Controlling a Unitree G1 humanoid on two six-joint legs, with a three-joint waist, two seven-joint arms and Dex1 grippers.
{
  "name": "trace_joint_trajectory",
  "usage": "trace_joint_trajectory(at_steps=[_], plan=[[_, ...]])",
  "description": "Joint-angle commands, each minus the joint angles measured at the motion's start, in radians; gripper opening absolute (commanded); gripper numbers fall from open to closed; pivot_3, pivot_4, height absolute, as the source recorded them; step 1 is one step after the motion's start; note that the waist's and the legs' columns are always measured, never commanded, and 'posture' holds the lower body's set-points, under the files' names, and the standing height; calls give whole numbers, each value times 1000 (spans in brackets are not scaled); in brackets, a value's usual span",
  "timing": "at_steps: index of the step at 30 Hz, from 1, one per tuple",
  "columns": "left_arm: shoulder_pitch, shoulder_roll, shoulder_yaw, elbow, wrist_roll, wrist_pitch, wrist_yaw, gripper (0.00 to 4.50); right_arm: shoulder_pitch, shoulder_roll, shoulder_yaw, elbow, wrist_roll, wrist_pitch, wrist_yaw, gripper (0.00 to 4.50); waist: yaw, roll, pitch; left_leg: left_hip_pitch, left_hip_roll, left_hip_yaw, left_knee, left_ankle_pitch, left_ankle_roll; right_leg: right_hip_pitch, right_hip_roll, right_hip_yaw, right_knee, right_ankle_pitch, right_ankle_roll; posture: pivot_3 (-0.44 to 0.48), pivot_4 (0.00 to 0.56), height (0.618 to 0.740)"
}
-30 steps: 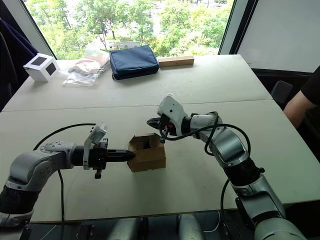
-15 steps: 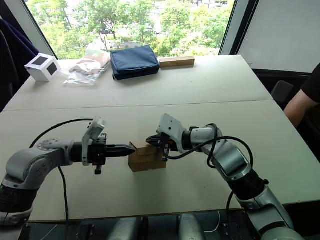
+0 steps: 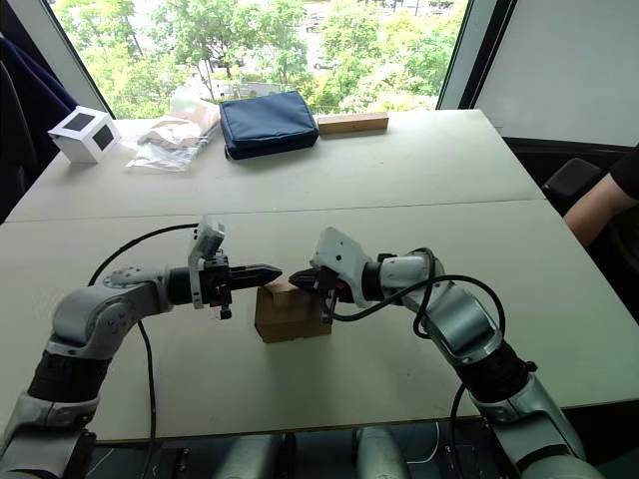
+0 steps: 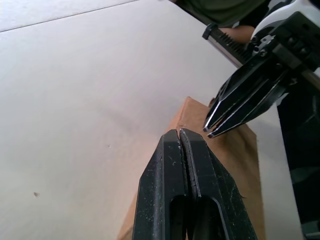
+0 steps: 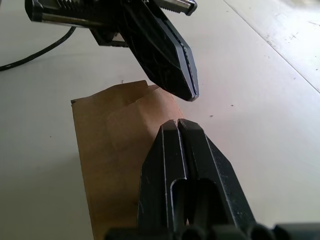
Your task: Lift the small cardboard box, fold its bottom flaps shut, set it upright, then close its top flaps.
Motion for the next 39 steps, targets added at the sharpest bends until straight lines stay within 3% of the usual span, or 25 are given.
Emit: trace_joint_trajectory(at_steps=[1,6,39], plan=[[6,15,4,-27,4,-18,-11,23,3,-5,-52,-60,19,-23,-6,0,0,0,0,0,0,0,0,0,0,0,0,0,0,0,0,0,150,737],[8,22,10,-26,-3,-16,-21,23,51,-12,-113,-102,90,-35,34,0,1,0,0,0,0,0,0,0,0,0,0,0,0,0,0,0,150,737],[11,15,-3,-9,22,-12,-29,23,76,-68,69,-34,-130,-197,80,0,0,0,0,0,1,0,0,0,0,2,1,0,-3,0,0,0,150,737]])
